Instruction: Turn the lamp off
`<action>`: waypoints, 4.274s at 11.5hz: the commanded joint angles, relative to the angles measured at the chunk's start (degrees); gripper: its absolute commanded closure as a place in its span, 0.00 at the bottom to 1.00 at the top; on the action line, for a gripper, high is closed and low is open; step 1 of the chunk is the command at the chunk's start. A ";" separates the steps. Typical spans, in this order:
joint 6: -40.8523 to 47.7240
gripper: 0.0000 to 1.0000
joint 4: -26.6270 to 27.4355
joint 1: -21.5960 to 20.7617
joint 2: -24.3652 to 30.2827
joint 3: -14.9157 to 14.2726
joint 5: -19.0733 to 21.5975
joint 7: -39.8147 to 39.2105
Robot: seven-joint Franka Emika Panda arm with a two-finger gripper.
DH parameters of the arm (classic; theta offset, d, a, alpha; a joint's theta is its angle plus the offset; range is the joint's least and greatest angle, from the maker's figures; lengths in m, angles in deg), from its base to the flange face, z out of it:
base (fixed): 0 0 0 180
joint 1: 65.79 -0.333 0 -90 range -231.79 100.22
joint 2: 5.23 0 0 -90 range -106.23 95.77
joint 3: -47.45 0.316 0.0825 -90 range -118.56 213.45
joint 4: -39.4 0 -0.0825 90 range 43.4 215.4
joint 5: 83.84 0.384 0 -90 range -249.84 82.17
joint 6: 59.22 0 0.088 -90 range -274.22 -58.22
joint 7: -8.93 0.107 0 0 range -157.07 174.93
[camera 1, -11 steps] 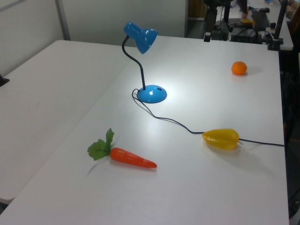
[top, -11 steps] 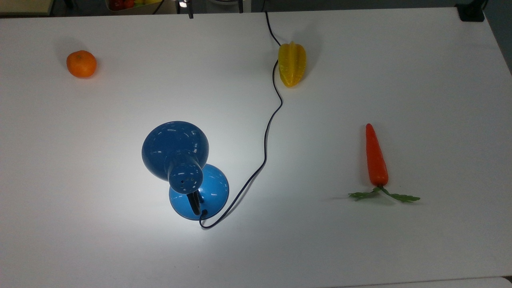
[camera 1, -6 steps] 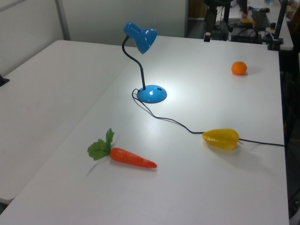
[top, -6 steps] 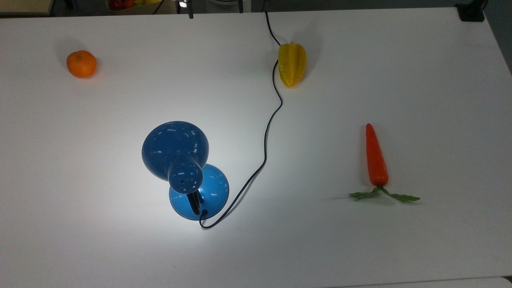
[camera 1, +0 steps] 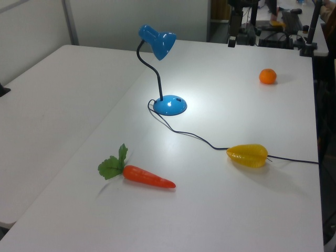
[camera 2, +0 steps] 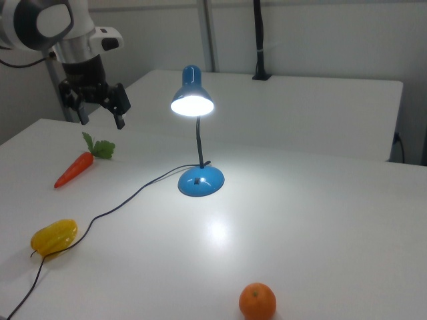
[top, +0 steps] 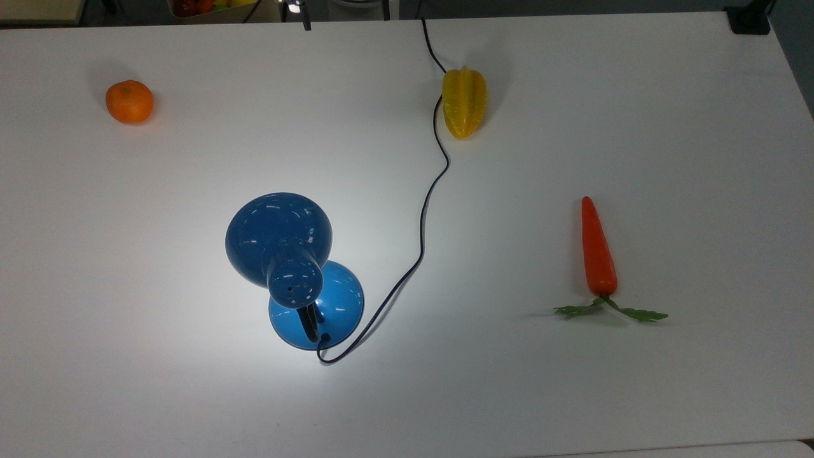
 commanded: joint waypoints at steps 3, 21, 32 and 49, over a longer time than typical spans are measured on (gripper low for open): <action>-0.92 0.00 0.16 -0.09 0.23 -0.51 1.62 -1.09; -2.32 1.00 2.70 0.09 -0.30 -0.51 1.97 -7.42; -20.86 1.00 15.89 1.50 -6.53 -0.86 -5.41 -8.39; -66.92 1.00 18.79 2.55 -22.35 -3.94 8.03 -8.12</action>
